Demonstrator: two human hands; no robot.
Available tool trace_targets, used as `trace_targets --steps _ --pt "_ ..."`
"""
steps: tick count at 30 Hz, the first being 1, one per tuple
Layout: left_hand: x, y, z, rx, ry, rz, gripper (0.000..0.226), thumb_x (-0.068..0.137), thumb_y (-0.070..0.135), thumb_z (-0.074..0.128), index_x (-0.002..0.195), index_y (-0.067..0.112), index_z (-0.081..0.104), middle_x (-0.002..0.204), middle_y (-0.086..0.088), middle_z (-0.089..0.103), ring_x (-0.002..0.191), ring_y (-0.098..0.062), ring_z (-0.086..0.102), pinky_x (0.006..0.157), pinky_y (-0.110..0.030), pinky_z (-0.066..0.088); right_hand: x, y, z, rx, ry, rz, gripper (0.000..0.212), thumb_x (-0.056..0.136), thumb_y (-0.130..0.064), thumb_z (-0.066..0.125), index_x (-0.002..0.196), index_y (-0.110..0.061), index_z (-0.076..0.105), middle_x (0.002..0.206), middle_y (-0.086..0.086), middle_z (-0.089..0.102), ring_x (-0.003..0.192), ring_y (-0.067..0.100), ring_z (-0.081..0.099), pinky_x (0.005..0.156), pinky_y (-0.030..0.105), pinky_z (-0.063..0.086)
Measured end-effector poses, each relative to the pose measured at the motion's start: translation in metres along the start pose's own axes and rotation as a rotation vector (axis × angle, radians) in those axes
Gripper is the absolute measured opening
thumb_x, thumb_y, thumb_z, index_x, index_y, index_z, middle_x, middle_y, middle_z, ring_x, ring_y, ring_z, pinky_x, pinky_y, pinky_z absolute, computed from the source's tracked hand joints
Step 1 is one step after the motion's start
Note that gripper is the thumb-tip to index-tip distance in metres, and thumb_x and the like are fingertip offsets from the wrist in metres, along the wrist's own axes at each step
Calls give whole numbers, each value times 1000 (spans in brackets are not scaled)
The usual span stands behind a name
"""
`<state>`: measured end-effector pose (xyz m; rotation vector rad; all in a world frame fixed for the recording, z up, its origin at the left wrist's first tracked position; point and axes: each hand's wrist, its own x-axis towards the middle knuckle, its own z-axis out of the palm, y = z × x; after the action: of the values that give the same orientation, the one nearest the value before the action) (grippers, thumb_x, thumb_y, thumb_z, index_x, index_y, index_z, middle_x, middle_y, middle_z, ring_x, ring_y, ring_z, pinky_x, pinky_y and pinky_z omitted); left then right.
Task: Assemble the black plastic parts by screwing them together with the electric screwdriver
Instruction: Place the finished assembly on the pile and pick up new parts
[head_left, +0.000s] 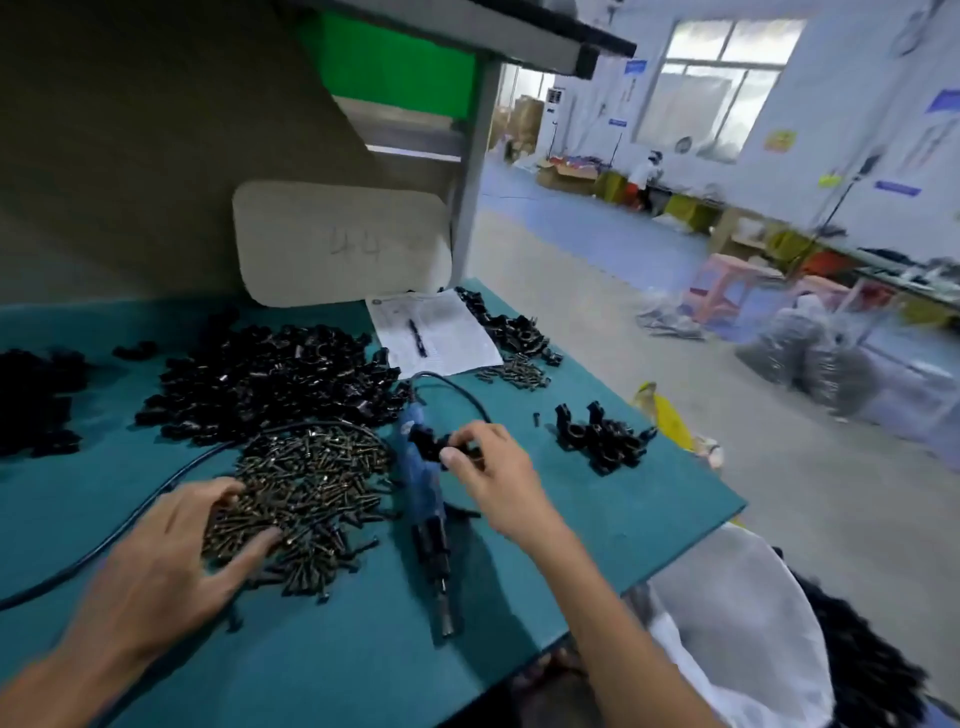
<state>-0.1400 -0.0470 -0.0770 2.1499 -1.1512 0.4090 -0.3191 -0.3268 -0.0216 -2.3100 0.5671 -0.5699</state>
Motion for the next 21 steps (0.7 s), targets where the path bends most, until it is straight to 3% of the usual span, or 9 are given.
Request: trace_targets --steps 3,6,8,11,13,18,21 --pt "-14 -26 -4 30 -5 -98 60 84 49 73 127 60 32 104 6 57 91 -15 56 72 -44 58 28 50 -47 -246 248 140 21 103 -32 60 111 -14 66 108 5 59 101 24 54 80 31 37" --pt "-23 -47 -3 60 19 -203 46 87 55 63 127 43 44 100 11 51 88 -13 53 68 -42 55 47 91 -84 -379 374 297 25 104 -33 57 114 -12 65 113 12 61 106 34 56 87 39 45" --pt "-23 -55 -1 80 14 -245 46 90 55 60 126 30 47 101 12 52 89 -14 53 68 -44 55 55 109 -95 -477 368 397 25 105 -34 53 116 -14 64 118 16 62 114 37 55 94 43 46" --pt "-19 -56 -4 97 21 -304 45 88 46 64 125 31 46 102 9 55 89 -15 55 68 -44 55 62 123 -93 -675 247 498 27 106 -31 47 123 -19 64 124 16 64 127 36 49 109 45 33" --pt "-19 -56 -10 102 54 -335 40 87 45 62 122 34 45 101 11 54 89 -12 54 68 -41 53 62 124 -89 -727 223 524 31 105 -30 49 131 -20 61 129 16 62 128 36 49 111 45 31" --pt "-16 -76 -36 113 169 -447 26 92 24 69 114 22 55 99 8 59 92 -15 57 76 -37 48 73 87 -59 -598 292 387 45 100 -27 57 143 -14 54 144 23 51 135 41 41 114 50 33" --pt "-11 -98 -55 148 223 -536 14 95 19 66 106 20 59 99 5 62 97 -23 58 81 -43 48 93 47 -29 -420 227 180 38 100 -22 59 136 -11 59 134 21 59 125 39 50 109 48 38"
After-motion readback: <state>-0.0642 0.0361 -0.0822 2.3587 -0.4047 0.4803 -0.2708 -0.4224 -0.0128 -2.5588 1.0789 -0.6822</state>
